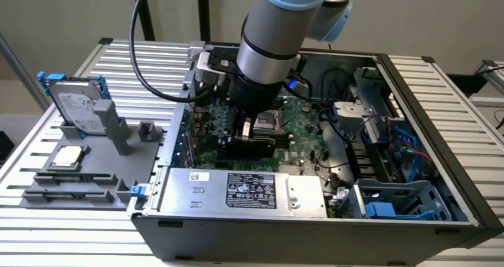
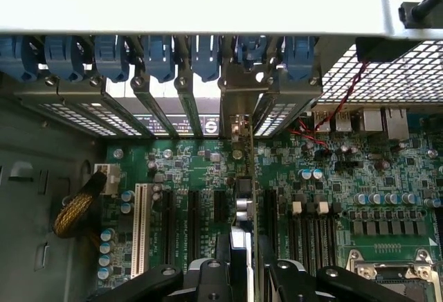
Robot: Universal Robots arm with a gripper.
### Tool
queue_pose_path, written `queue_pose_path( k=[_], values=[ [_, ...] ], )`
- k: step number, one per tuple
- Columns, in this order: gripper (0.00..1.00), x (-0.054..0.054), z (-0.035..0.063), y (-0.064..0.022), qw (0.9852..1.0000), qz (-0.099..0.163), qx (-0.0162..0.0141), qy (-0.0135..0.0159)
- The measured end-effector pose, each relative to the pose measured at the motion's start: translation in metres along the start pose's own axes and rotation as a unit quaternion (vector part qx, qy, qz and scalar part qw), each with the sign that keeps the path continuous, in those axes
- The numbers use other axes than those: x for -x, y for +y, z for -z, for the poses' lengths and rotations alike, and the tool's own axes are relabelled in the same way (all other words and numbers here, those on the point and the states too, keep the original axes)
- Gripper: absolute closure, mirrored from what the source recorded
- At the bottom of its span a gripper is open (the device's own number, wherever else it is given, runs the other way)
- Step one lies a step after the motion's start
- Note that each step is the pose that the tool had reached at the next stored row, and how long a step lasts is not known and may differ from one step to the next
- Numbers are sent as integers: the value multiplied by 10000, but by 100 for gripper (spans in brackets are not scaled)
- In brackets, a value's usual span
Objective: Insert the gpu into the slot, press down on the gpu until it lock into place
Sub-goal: 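Press down on the gpu until it lock into place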
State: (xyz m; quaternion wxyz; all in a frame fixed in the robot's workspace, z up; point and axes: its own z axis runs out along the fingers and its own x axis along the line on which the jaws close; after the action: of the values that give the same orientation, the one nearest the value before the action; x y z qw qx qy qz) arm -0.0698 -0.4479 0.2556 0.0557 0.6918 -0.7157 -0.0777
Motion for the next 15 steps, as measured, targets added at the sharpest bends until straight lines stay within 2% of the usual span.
queue_pose_path(
  k=[15],
  values=[
    [74, 0, 5, 2, 10000, 8, 2, -8]
  ],
)
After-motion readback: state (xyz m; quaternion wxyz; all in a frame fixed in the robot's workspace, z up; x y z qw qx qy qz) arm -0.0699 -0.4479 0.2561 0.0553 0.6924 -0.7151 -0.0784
